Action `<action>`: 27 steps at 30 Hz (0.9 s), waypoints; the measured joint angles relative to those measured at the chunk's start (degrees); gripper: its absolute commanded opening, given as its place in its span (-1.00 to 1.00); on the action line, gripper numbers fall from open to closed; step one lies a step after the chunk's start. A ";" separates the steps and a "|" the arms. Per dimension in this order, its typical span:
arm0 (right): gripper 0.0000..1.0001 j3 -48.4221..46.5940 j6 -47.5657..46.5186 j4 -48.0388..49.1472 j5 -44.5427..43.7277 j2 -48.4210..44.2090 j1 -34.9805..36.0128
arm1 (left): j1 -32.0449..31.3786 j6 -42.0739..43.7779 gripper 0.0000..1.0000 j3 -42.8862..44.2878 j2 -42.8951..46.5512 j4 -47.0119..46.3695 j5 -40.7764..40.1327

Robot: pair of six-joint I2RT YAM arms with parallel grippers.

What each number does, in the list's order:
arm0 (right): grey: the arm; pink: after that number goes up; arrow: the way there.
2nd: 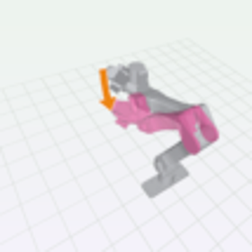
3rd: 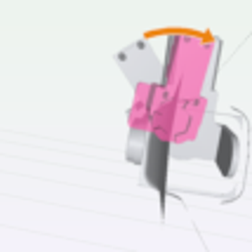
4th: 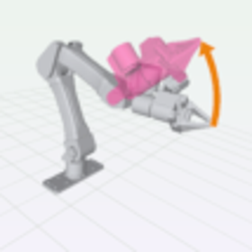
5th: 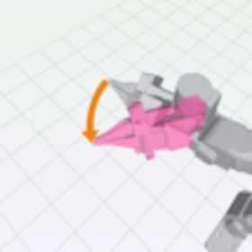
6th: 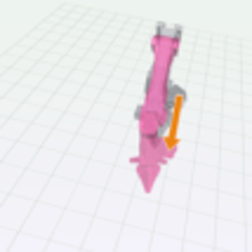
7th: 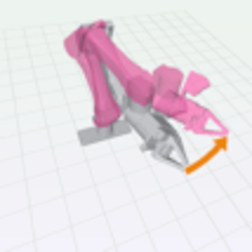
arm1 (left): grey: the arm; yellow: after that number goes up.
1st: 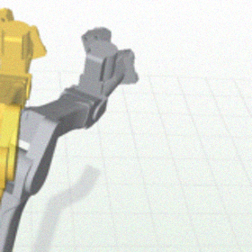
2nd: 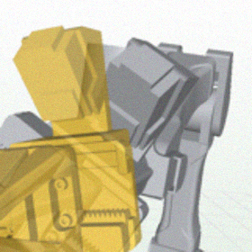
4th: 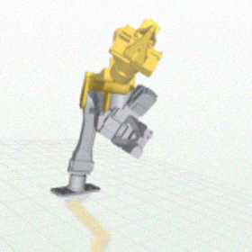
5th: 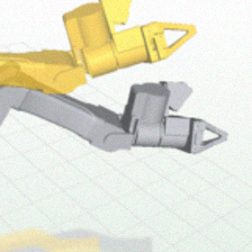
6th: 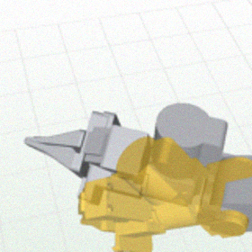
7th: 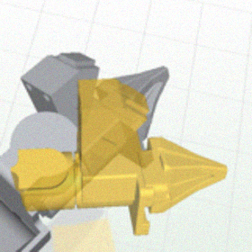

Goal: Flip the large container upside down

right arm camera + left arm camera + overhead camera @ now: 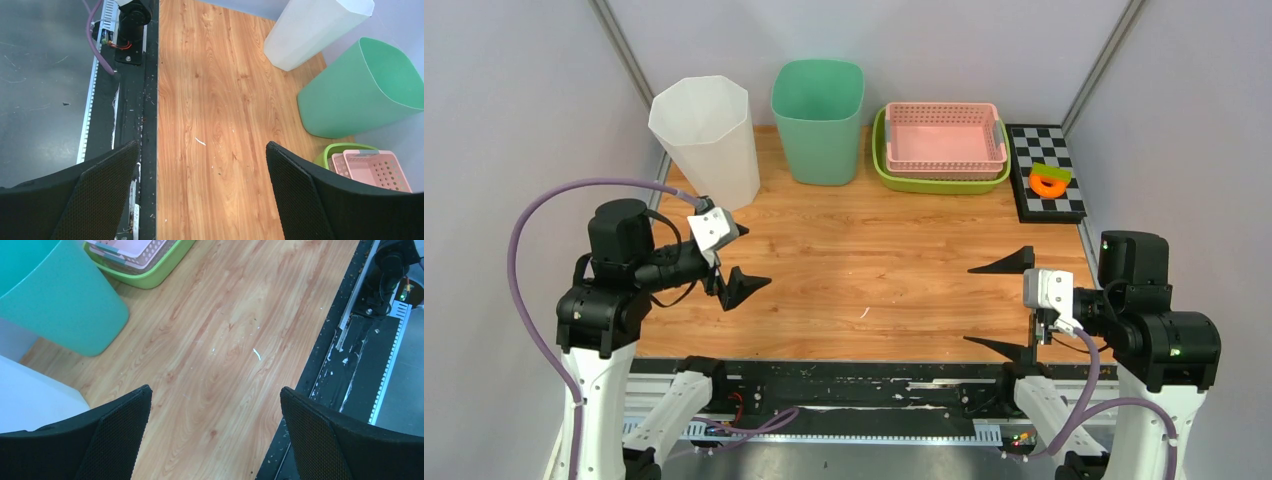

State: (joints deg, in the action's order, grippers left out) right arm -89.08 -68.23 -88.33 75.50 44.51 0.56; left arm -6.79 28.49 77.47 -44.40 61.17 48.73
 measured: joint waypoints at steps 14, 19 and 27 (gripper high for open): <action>0.99 -0.02 -1.18 -0.02 -0.04 -0.02 -0.59 | 0.02 -1.53 1.00 -1.51 0.94 -2.12 -0.59; 1.00 0.24 -1.81 0.00 -0.09 -0.02 -0.59 | 0.02 -2.78 1.00 -2.51 1.03 -3.85 -2.43; 1.00 6.62 0.92 4.09 -1.53 -0.04 -0.61 | 0.02 -4.15 1.00 -3.91 0.72 -7.15 -7.93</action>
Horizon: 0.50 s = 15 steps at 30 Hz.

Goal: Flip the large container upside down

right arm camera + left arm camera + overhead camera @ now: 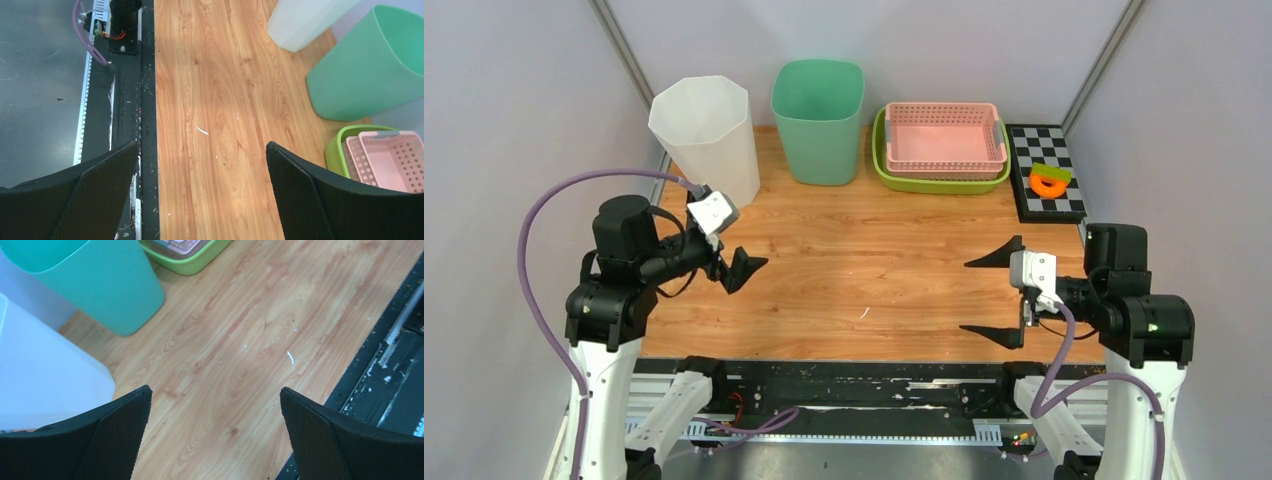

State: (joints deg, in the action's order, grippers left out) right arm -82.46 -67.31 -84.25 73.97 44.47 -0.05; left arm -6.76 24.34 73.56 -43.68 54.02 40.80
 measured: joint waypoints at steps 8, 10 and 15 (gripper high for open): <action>0.99 5.95 10.95 12.59 -3.93 0.00 -0.02 | 0.00 -0.96 1.00 0.61 -3.87 -2.19 -8.44; 1.00 7.41 14.91 16.65 -5.55 0.04 -0.02 | 0.00 -1.05 1.00 1.70 -5.53 -2.58 -11.15; 1.00 11.26 22.27 25.27 -10.32 0.13 1.36 | 0.02 -1.25 1.00 4.76 -10.36 -4.13 -17.64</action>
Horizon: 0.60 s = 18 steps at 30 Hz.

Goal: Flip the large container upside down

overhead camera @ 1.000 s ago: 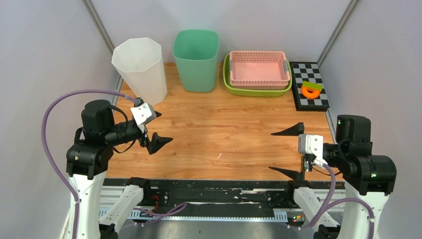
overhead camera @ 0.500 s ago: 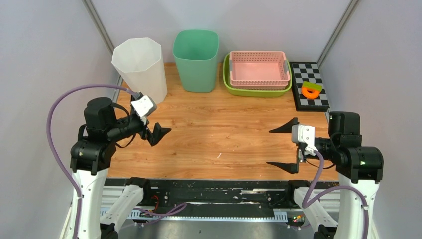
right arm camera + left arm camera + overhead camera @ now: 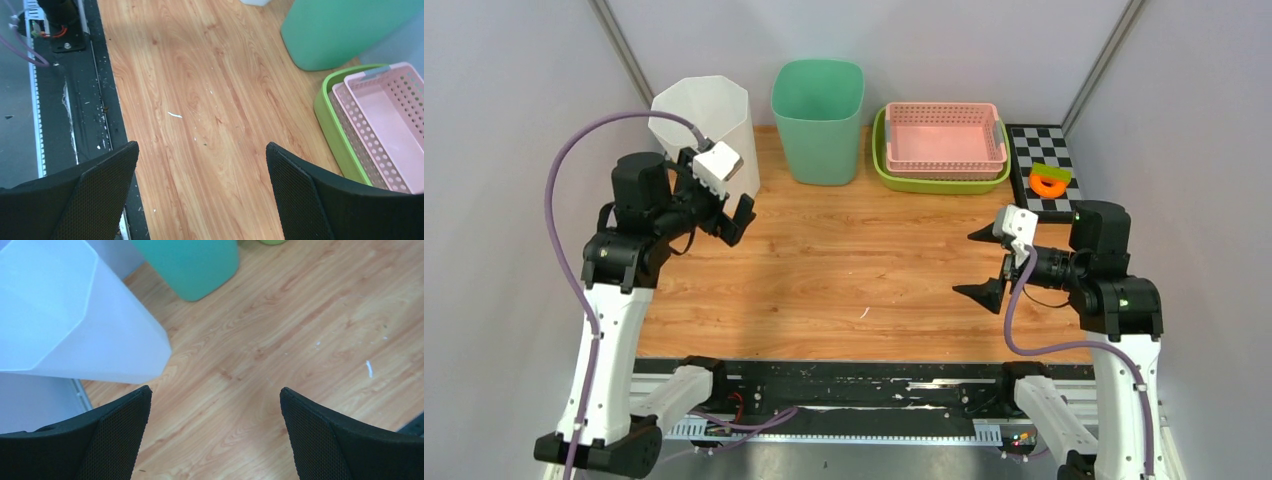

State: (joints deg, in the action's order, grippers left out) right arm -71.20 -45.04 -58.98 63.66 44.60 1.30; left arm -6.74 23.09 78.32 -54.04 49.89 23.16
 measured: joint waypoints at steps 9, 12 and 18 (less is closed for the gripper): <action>1.00 4.57 6.84 10.25 -8.98 0.09 3.93 | 0.04 0.02 1.00 5.20 -11.65 -5.11 -10.03; 1.00 5.95 8.04 12.72 -11.61 0.26 5.42 | 0.04 0.09 1.00 6.80 -15.34 -8.04 -13.22; 1.00 7.41 9.18 15.45 -14.97 0.98 7.48 | 0.04 0.31 1.00 9.27 -21.35 -13.25 -18.82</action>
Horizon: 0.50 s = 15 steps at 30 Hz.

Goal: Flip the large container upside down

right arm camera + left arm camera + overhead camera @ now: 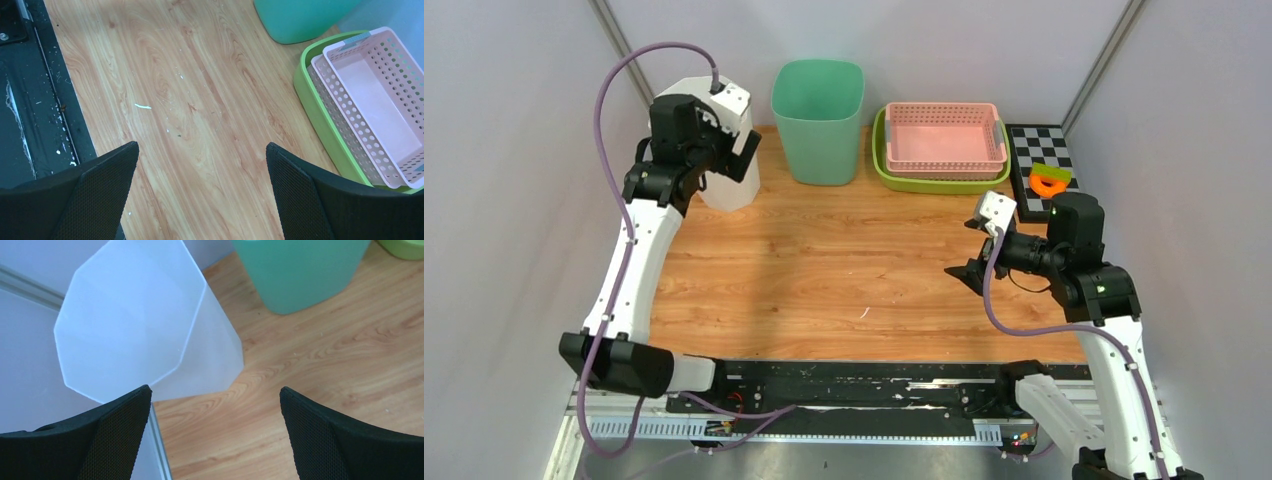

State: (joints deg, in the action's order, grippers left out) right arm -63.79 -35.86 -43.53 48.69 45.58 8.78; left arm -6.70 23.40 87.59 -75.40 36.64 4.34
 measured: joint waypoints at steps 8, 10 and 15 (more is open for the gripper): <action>1.00 0.74 0.52 1.64 -1.77 0.07 0.74 | 0.00 -0.33 1.00 5.99 -8.85 -4.13 -3.43; 1.00 0.76 0.57 1.77 -1.97 0.07 0.87 | 0.00 -0.33 1.00 7.08 -10.69 -4.87 -4.46; 1.00 0.87 0.59 2.12 -2.27 0.00 0.96 | 0.00 0.02 1.00 9.90 -15.34 -5.70 -6.16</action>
State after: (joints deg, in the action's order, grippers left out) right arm -62.92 -35.27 -41.41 46.41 45.58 9.74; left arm -6.70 23.42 97.49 -90.74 30.94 -1.83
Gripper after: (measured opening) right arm 0.997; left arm 0.997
